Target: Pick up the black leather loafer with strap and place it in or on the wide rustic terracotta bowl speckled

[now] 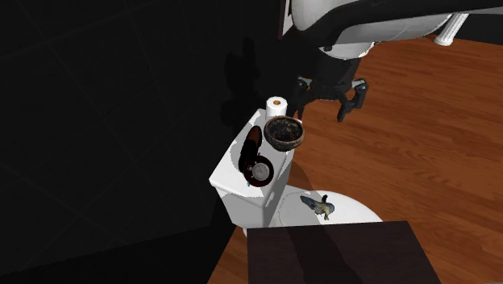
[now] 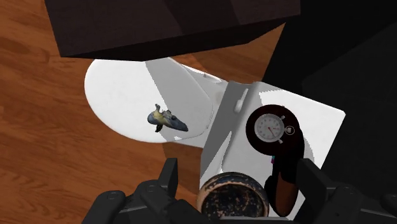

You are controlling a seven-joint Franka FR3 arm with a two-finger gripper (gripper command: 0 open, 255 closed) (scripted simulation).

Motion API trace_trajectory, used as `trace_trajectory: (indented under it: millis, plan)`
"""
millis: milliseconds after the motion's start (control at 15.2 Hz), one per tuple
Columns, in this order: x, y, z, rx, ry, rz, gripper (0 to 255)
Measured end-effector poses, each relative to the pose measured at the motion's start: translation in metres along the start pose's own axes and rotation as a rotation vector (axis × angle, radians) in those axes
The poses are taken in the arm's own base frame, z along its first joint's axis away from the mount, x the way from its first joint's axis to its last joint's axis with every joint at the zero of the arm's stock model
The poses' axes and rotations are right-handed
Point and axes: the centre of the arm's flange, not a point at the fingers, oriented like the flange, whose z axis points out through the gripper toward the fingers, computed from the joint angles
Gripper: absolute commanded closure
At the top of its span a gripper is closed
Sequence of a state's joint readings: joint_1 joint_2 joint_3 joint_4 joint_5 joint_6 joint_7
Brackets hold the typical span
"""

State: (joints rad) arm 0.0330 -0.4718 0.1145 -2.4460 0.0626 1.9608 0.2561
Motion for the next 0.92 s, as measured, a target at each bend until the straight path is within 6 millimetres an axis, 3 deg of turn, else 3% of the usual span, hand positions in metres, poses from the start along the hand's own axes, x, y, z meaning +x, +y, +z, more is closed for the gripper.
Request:
trace_trajectory:
  millis: [924]
  plan:
    - [0.104,-0.08,0.135,-0.035,-0.027,0.092,0]
